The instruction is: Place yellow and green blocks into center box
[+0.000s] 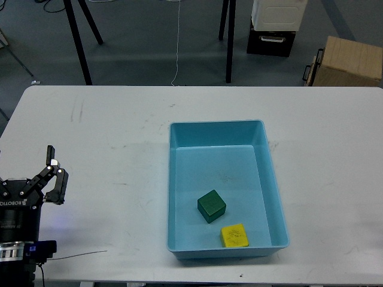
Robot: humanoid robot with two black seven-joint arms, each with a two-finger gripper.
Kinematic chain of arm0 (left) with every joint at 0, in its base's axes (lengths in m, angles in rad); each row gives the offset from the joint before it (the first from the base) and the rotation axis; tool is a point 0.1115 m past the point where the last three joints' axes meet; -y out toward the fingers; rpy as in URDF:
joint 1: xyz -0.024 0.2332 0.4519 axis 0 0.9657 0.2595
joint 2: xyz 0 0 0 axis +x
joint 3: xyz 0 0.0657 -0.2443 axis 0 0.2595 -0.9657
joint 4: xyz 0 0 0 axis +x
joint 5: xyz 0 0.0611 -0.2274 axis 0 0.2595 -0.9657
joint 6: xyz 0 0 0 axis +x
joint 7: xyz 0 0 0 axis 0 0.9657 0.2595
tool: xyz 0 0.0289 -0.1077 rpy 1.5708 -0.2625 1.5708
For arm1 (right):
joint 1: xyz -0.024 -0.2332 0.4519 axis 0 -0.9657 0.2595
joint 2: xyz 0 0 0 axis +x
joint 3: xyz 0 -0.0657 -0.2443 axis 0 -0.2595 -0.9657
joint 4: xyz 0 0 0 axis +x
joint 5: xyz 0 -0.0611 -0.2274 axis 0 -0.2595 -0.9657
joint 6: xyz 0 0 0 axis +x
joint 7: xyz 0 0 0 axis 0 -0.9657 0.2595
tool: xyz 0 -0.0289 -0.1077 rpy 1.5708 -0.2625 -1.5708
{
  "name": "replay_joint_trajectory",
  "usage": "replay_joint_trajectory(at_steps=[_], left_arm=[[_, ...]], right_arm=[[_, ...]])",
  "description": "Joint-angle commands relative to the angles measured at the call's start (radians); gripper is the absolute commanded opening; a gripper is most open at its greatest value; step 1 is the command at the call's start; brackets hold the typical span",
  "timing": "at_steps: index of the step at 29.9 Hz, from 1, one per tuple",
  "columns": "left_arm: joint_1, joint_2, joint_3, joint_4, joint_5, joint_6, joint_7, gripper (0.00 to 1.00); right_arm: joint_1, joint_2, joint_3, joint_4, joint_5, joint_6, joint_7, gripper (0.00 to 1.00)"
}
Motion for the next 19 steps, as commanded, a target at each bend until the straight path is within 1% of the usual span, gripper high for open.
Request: replay_joint_trajectory(at_steps=[1,3,6,10,19], left_arm=[[0.018,0.000,0.065,0.000,0.005,0.000,0.000,1.00],[0.019,0.000,0.097,0.002,0.020,0.000,-0.002,1.00],[0.021,0.000,0.105,0.002,0.035,0.000,-0.003,1.00],[0.021,0.000,0.111,0.002,0.037,0.000,-0.003,1.00],[0.019,0.000,0.111,0.011,0.037,0.000,-0.008,1.00]], right_arm=[[-0.038,0.000,0.010,0.008,0.000,0.000,0.003,1.00],[-0.055,0.002,0.010,0.008,0.000,0.000,0.003,1.00],[-0.079,0.002,0.011,0.013,0.002,0.000,0.008,1.00],[-0.116,0.005,0.027,0.074,0.003,0.000,0.009,1.00],[-0.117,0.020,0.040,0.071,-0.001,0.000,0.011,1.00]])
